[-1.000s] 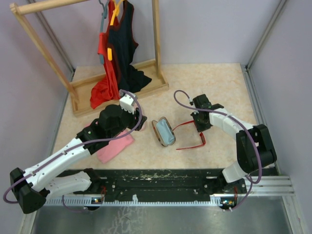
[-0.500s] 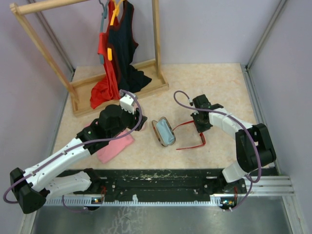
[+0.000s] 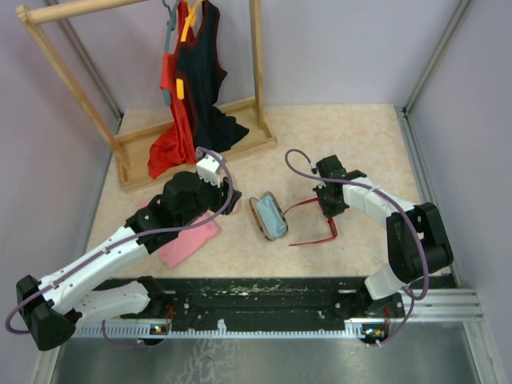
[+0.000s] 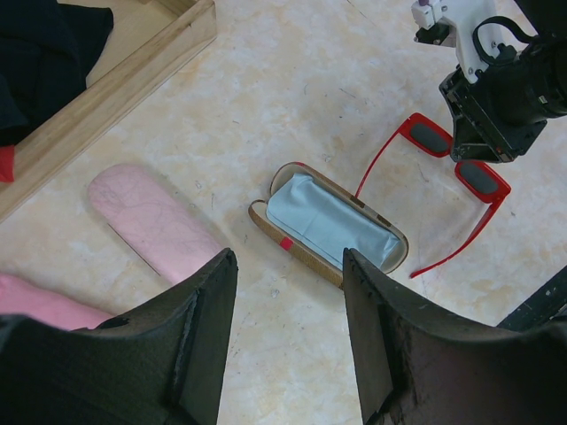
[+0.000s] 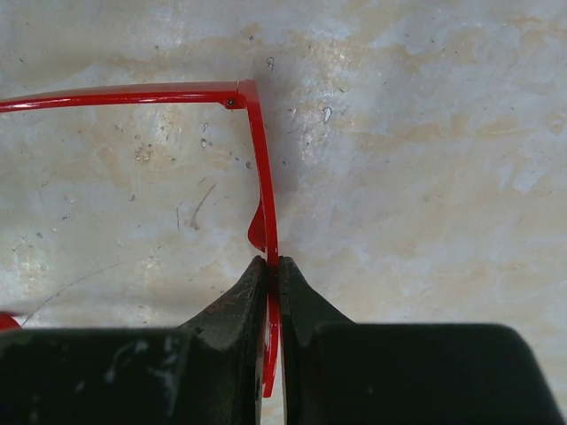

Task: Organize the sunglasses
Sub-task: Pick up the sunglasses from the center of the board.

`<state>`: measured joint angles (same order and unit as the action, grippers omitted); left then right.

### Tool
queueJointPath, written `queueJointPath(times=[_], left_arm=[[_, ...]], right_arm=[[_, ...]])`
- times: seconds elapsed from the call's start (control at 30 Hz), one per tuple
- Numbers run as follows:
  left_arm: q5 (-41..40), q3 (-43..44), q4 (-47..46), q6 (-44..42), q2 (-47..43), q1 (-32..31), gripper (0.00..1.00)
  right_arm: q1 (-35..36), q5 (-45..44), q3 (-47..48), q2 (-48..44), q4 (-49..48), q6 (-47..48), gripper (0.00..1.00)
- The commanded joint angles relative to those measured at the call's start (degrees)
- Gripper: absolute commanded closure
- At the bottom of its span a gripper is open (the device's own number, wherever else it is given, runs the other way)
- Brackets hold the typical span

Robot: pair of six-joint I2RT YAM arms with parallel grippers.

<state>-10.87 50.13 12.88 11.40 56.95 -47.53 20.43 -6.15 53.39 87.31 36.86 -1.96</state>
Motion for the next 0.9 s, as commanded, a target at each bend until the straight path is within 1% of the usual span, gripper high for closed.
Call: queueJointPath(times=[0.0, 0.07, 0.1, 0.23, 0.37, 0.47, 0.53, 0.63, 0.67, 0.73, 0.87], left_arm=[[0.5, 0.0, -0.2, 0.3, -0.1, -0.2, 0.43], [0.5, 0.0, -0.2, 0.3, -0.1, -0.1, 0.43], [0.5, 0.0, -0.2, 0.2, -0.1, -0.2, 0.43], [0.6, 0.0, -0.3, 0.4, 0.1, -0.2, 0.42], [0.8, -0.1, -0.6, 0.5, 0.5, -0.2, 0.42], [1.1, 0.0, -0.9, 0.7, 0.9, -0.2, 0.42], [0.8, 0.4, -1.0, 0.8, 1.6, -0.2, 0.42], [-1.4, 1.7, -0.4, 1.5, 2.8, -0.1, 0.42], [-2.5, 2.4, 0.0, 2.2, 3.3, -0.1, 0.42], [-5.0, 4.1, 1.0, 3.8, 4.3, -0.2, 0.42], [-6.6, 6.8, 0.7, 5.9, 5.0, -0.1, 0.42]], right_arm=[[-0.3, -0.1, 1.1, 0.1, -0.6, 0.2, 0.94], [-0.4, -0.3, 1.1, 0.0, -0.6, 0.3, 0.99], [-0.3, -0.4, 1.1, -0.2, -0.7, 0.2, 1.00], [-0.3, -0.8, 1.6, -1.5, 0.1, 0.0, 1.00], [-0.3, -3.4, 3.2, -4.0, 2.8, -0.5, 1.00], [-0.3, -7.8, 5.1, -6.6, 6.1, -0.9, 1.00], [-0.3, -12.6, 6.6, -8.4, 8.5, -1.4, 1.00], [-0.3, -20.9, 8.7, -11.4, 11.3, -2.2, 1.00], [-0.3, -21.7, 9.0, -12.8, 11.5, -2.2, 1.00], [-0.3, -20.6, 9.4, -16.3, 10.5, -1.8, 1.00], [-0.3, -12.1, 8.2, -24.9, 5.4, 0.2, 1.00]])
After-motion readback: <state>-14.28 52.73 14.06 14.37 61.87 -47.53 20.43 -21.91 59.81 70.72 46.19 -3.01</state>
